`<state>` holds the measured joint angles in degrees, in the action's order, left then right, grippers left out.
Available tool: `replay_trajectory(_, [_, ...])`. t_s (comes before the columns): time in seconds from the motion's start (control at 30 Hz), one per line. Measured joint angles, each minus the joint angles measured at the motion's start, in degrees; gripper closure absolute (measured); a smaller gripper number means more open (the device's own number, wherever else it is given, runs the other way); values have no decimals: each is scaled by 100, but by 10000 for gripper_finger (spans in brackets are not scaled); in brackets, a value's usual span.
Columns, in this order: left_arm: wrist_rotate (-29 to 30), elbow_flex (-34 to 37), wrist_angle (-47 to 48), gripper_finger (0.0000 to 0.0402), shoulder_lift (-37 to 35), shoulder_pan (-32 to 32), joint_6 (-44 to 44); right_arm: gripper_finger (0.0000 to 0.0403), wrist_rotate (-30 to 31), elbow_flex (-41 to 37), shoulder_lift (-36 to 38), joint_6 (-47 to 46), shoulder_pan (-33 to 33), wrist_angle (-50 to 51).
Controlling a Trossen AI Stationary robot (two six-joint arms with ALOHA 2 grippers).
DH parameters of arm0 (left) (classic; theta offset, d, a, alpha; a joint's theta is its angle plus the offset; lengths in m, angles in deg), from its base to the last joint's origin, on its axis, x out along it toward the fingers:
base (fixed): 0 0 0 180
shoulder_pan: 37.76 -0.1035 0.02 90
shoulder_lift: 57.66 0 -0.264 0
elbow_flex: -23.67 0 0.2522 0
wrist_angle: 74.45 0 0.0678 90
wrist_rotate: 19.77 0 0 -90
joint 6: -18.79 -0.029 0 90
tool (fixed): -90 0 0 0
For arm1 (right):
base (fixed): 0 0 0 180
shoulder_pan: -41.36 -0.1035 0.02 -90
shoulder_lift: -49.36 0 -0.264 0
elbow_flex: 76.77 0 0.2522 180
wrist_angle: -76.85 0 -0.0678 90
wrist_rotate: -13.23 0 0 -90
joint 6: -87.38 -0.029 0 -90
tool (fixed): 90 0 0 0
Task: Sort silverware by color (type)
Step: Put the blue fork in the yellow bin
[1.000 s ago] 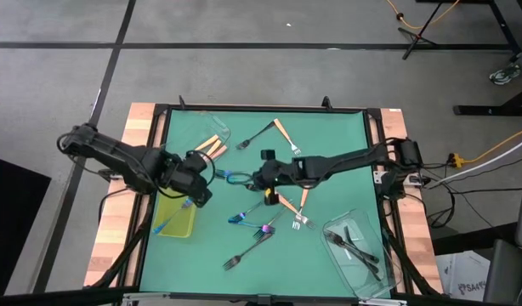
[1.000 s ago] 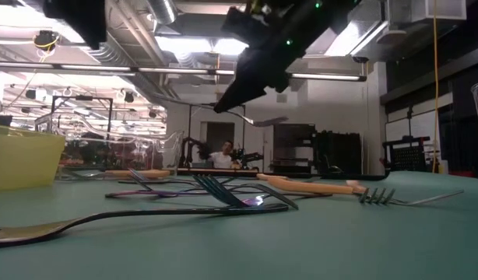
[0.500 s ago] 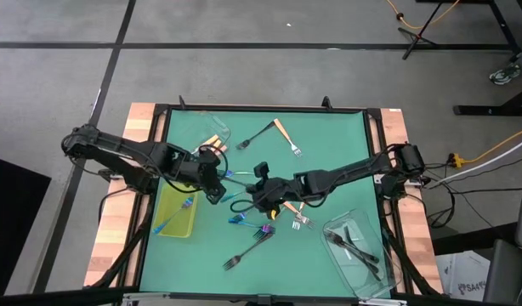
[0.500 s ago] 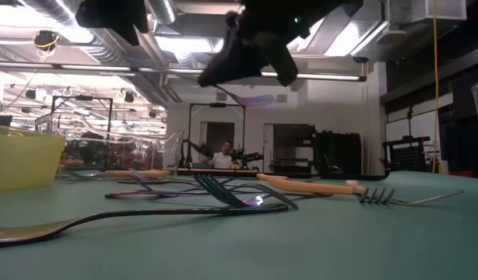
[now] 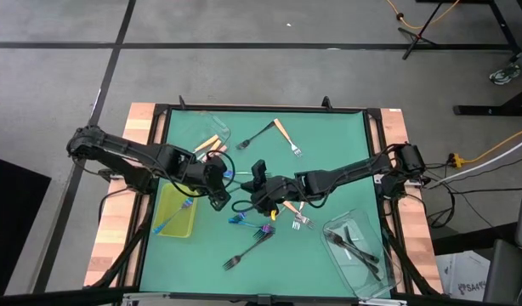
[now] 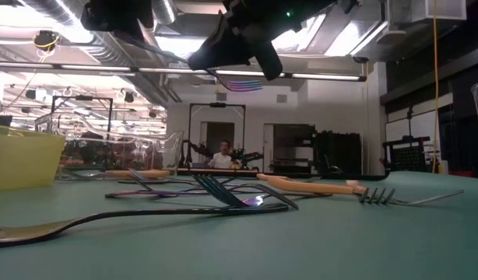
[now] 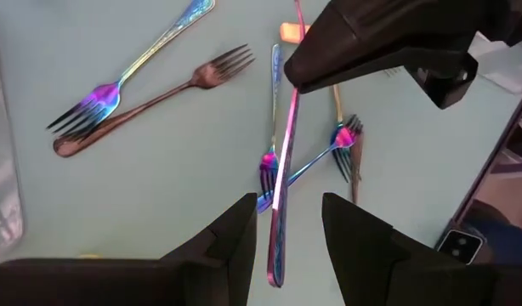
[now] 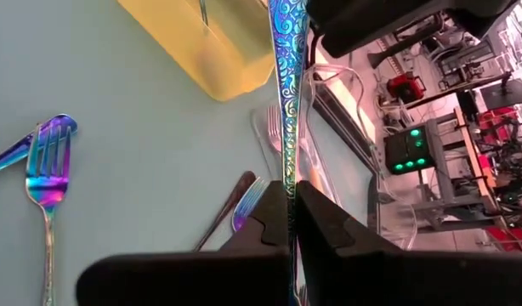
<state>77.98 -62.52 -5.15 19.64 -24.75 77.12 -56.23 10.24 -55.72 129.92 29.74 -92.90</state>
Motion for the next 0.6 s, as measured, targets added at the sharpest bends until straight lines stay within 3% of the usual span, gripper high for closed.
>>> replay_trajectory(0.6, [11, 0, 7, 273, 0, 2, -1, 403, 46, -2, 0, 589, -2, -581])
